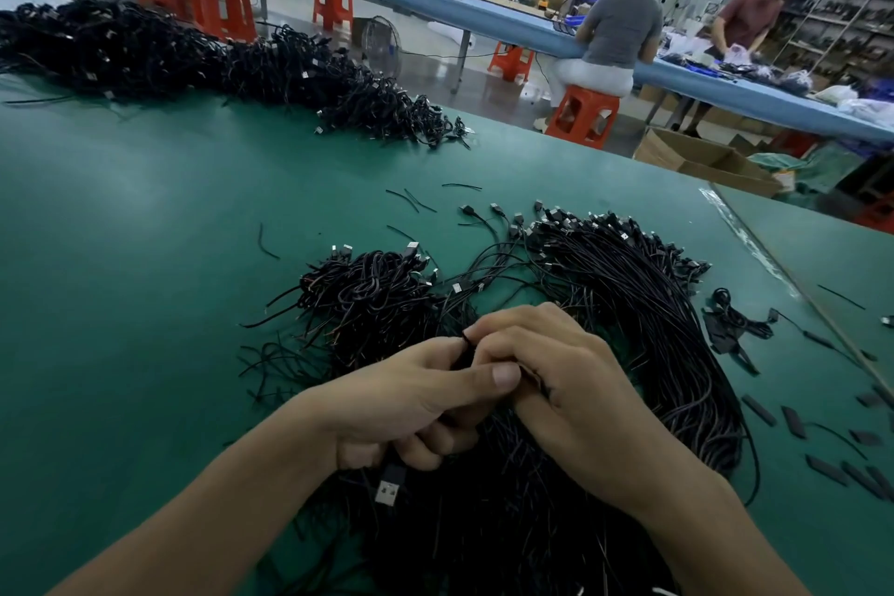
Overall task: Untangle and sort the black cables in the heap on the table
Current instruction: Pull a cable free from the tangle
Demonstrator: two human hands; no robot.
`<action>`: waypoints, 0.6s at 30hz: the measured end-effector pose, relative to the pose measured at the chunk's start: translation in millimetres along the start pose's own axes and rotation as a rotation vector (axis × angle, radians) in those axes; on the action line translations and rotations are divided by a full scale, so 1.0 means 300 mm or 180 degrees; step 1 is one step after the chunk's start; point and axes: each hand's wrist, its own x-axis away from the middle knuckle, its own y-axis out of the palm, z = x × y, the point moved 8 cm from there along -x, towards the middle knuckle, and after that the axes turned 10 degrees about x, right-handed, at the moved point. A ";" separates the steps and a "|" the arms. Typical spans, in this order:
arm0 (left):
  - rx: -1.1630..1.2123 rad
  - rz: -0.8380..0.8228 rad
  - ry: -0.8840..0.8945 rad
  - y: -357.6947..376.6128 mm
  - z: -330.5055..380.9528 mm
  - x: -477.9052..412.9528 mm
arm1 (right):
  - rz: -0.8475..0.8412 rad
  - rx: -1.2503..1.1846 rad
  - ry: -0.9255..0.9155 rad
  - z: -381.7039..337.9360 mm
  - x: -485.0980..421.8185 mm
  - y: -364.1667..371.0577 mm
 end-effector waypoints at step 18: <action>0.0530 -0.1026 -0.0433 0.015 -0.062 0.005 | 0.0196 0.1323 -0.0976 -0.122 0.026 0.004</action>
